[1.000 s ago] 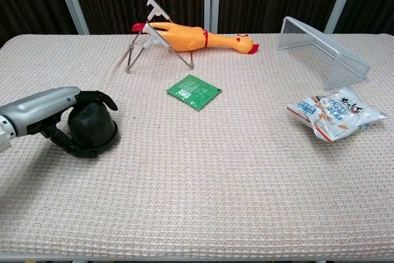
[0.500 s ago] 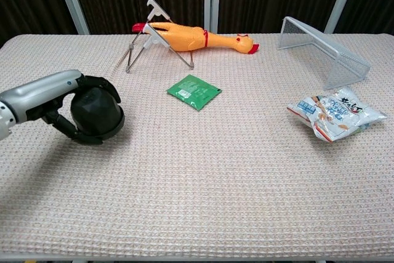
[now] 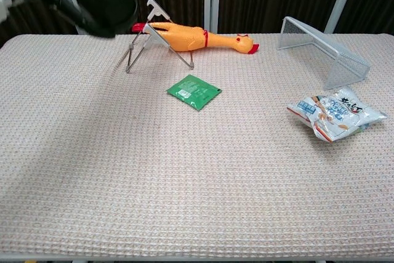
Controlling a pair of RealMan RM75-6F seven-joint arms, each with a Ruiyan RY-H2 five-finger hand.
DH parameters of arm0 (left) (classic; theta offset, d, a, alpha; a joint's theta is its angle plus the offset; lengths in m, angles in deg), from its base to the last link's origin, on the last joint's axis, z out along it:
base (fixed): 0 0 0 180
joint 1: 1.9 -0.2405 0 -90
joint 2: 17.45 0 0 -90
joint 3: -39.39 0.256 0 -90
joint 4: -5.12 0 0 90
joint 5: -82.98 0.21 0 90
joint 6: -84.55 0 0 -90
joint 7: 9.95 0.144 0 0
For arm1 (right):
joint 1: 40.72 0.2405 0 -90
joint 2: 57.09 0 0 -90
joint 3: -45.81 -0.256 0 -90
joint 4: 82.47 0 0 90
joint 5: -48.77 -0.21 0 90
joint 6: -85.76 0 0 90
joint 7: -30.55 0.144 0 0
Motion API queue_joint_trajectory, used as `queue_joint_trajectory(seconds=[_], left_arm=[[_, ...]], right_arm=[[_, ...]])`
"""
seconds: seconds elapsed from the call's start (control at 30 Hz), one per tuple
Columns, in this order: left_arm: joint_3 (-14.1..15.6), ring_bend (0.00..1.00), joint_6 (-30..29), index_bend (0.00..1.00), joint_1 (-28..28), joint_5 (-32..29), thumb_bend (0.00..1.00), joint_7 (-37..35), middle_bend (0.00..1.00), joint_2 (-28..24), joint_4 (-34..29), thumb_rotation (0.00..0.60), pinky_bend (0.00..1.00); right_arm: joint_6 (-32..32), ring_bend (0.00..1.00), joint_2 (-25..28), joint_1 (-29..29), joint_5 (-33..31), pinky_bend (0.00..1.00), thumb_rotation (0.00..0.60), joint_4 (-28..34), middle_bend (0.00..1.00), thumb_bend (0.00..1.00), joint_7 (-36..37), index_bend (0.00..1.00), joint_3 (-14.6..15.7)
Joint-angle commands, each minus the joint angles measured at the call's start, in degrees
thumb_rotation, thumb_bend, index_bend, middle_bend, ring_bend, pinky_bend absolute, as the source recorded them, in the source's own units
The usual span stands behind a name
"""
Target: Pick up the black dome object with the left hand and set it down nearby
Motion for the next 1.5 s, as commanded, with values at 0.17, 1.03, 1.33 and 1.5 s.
queue_joint_trajectory(seconds=[0.17,1.03,1.33,1.5], left_arm=[[6.3,0.32,9.7,0.37,0.4,-8.2,0.21,-4.1,0.44,1.8,3.2,0.600,0.42],[14.4,0.32,19.9,0.38,2.8,-9.9,0.21,-0.6,0.44,0.7,4.5,0.600,0.42],[11.7,0.32,16.0,0.39,3.1,-8.5,0.21,-1.6,0.44,-0.7,3.8,0.600,0.42],[11.8,0.32,14.8,0.39,3.5,-6.6,0.21,-1.6,0.44,1.3,1.9,0.600,0.41]], right_arm=[[-0.3,0.00,-0.1,-0.1,0.0,0.00,0.600,-0.8,0.00,0.13,1.0,0.00,0.1],[-1.3,0.00,-1.1,-0.1,-0.2,0.00,0.600,-2.5,0.00,0.13,1.8,0.00,0.3],[-1.0,0.00,-1.1,-0.3,-0.2,0.00,0.600,-2.9,0.00,0.13,2.4,0.00,0.3],[-1.4,0.00,-1.3,-0.2,-0.5,0.00,0.600,-3.3,0.00,0.13,2.5,0.00,0.2]])
